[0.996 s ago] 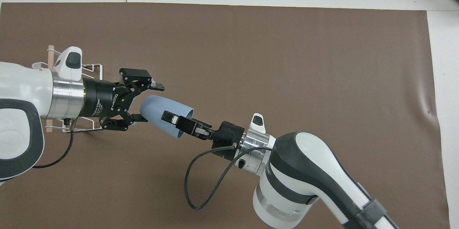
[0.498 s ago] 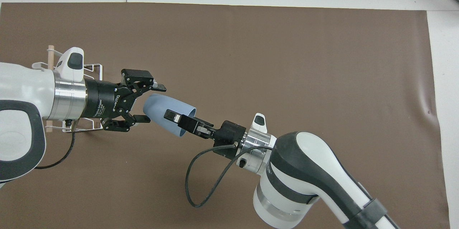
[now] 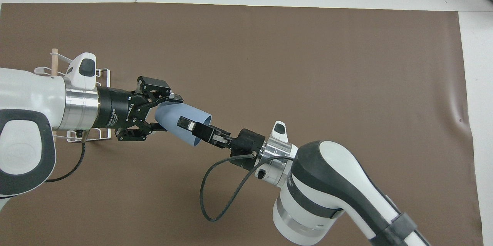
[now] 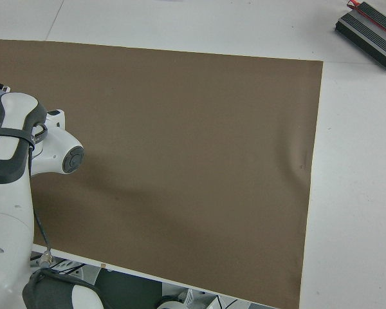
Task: Hang cup on cup holder
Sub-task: 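Close the left gripper around the cup body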
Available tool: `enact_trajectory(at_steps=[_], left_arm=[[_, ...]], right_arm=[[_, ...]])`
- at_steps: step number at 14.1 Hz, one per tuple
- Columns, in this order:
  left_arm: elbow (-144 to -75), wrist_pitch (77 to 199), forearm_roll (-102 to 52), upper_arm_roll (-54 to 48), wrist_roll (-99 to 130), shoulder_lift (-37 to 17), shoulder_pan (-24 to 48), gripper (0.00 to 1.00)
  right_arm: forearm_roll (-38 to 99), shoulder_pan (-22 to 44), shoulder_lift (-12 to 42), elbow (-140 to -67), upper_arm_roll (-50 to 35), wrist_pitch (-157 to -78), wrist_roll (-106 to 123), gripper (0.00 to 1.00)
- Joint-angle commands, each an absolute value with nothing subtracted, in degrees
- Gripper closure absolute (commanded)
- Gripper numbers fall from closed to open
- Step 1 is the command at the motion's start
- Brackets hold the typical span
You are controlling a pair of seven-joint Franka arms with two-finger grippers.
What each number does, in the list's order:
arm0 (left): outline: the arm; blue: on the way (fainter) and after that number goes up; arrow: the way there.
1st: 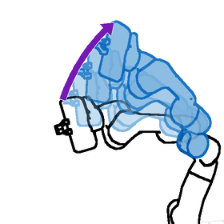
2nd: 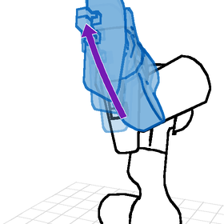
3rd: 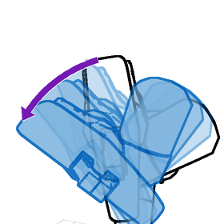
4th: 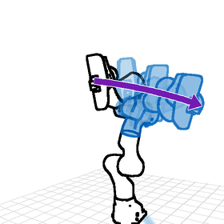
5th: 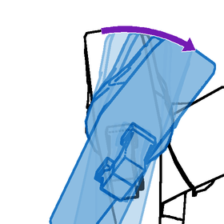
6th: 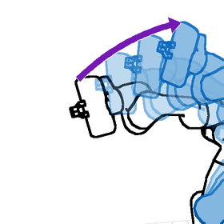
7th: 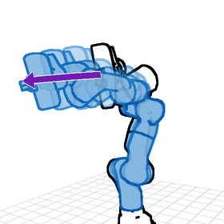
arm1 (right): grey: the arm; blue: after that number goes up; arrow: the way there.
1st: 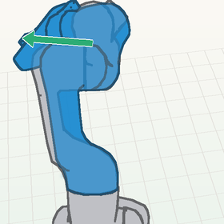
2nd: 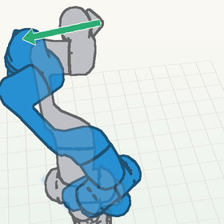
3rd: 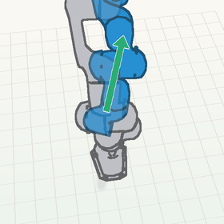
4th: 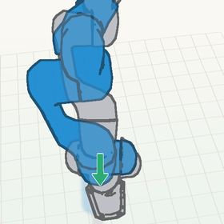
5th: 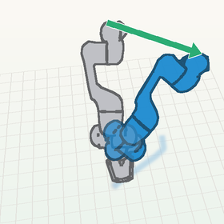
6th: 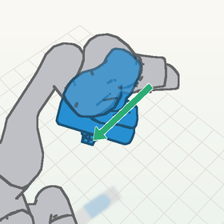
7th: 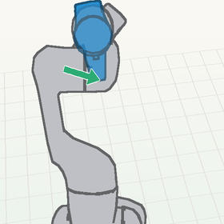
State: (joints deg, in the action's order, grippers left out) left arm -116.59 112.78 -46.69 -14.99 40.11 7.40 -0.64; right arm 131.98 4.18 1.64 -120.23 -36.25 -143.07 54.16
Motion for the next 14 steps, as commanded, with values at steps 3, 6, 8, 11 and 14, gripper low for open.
enact_trajectory(at_steps=[3,6,8,11,14], left_arm=[[-118.7,114.3,-47.5,-14.7,41.7,9.3,0.8,1.00],[-118.7,113.9,-47.5,-14.7,41.7,9.3,0.4,1.00],[-118.7,114.2,-47.5,-14.7,41.8,9.3,0.4,1.00],[-118.7,113.9,-47.5,-14.6,41.8,9.3,0.0,1.00],[-118.7,113.8,-47.5,-14.5,41.8,9.2,-0.8,1.00]], right_arm=[[134.1,3.8,1.3,-120.1,-36.6,-144.1,55.7,1.00],[134.1,3.8,1.3,-120.1,-36.5,-144.1,55.7,1.00],[134.1,3.8,1.3,-120.1,-36.5,-144.1,55.6,1.00],[134.1,3.8,1.3,-120.1,-36.5,-144.1,55.5,1.00],[134.1,3.8,1.4,-120.0,-36.5,-144.7,53.6,0.64]])
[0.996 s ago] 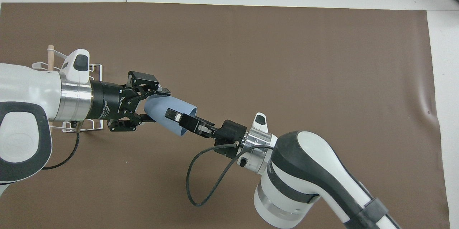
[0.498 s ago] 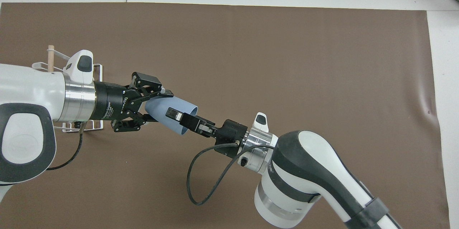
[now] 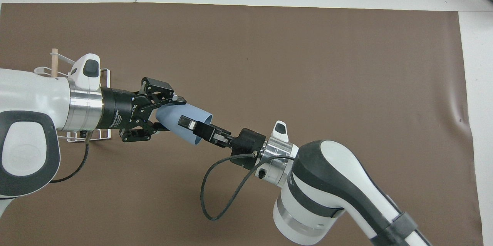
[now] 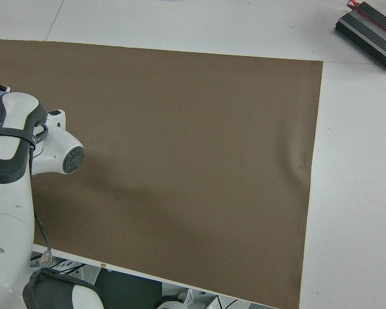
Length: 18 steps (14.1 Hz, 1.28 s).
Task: Hang cup on cup holder
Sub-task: 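Close the left gripper around the cup body, then open the right gripper and pull it back from the cup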
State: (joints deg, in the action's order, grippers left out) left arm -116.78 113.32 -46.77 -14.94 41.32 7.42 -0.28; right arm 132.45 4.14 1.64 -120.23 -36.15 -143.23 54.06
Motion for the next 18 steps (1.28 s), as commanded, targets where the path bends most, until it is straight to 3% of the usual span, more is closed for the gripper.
enact_trajectory(at_steps=[1,2,10,14,18], left_arm=[[-118.7,113.7,-47.5,-14.5,41.8,9.2,-1.0,1.00],[-118.7,113.7,-47.5,-14.5,41.8,9.2,-1.0,1.00],[-117.9,114.2,-42.0,-14.3,41.1,8.8,-3.5,1.00],[-115.4,115.5,-31.7,-14.2,41.1,8.4,-3.8,1.00],[-115.0,125.9,-17.2,-14.2,41.9,6.9,-3.7,1.00]], right_arm=[[133.9,3.8,1.4,-120.0,-36.5,-145.2,53.6,0.27],[134.0,3.8,1.5,-120.0,-36.5,-145.6,53.5,0.00],[132.2,3.8,1.1,-116.4,-36.6,-153.1,52.6,0.00],[117.5,3.6,1.7,-115.0,-35.6,-156.6,52.3,0.00],[99.6,3.5,2.1,-115.0,-30.6,-156.3,52.1,0.00]])
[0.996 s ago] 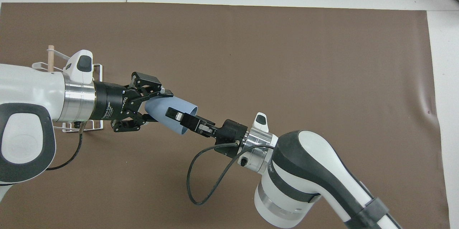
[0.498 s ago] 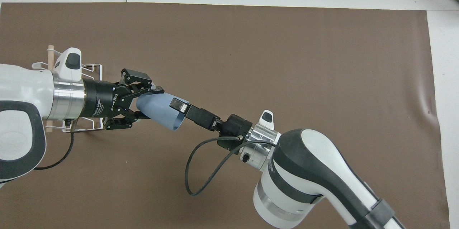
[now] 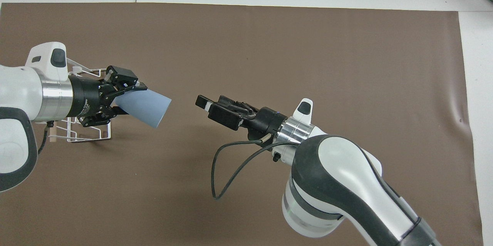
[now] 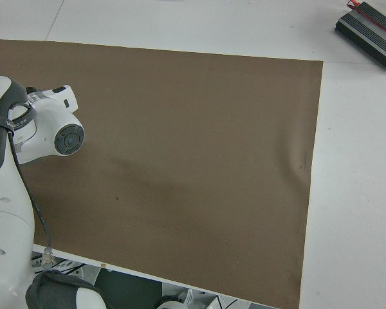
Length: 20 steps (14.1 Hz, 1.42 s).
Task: Hang cup on cup holder
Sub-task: 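Open the right gripper and pull it back from the cup, then carry the cup over the rack with the left gripper while the right gripper withdraws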
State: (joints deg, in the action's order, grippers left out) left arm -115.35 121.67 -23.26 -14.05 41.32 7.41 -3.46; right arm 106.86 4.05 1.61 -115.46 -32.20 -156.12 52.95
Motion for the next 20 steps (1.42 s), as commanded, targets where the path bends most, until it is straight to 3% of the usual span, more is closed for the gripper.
enact_trajectory(at_steps=[1,5,11,16,20], left_arm=[[-115.0,127.9,-14.0,-14.2,41.9,6.6,-3.7,1.00],[-114.3,135.0,0.4,-14.2,41.8,5.3,-6.2,1.00],[-105.7,142.2,18.3,-13.9,41.7,-4.6,-8.5,1.00],[-107.3,142.5,26.2,-13.8,41.9,-4.1,-9.5,1.00],[-112.8,146.6,27.7,-13.7,41.9,-2.2,-10.9,1.00]], right_arm=[[94.9,3.3,2.4,-114.7,-29.3,-155.8,51.3,0.00],[76.9,3.0,4.7,-110.7,-23.9,-151.7,44.8,0.00],[52.5,1.7,6.0,-101.6,-13.5,-132.6,31.9,0.00],[33.3,1.5,6.1,-97.0,-11.0,-122.5,18.9,0.00],[20.9,1.5,5.7,-96.7,-6.9,-114.9,17.0,0.00]])
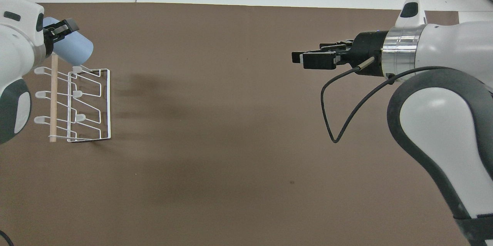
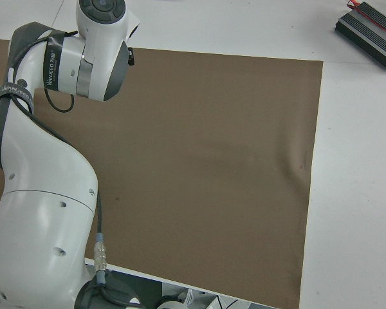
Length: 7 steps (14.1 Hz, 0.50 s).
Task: Hang cup on cup holder
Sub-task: 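Carry the cup over the rack with the left gripper while the right gripper withdraws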
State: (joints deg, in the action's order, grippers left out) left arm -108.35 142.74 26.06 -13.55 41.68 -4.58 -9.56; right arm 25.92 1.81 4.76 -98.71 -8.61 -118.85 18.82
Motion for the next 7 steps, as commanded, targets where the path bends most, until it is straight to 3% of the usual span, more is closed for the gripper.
enact_trajectory(at_steps=[1,7], left_arm=[[-114.1,148.1,27.8,-13.7,41.8,-1.8,-11.5,1.00],[-115.9,148.3,31.0,-13.7,41.9,-1.7,-11.5,1.00]], right_arm=[[18.7,1.5,5.5,-96.6,-5.6,-113.0,14.6,0.00],[0.5,1.6,5.5,-93.9,-2.6,-103.6,-1.7,0.00]])
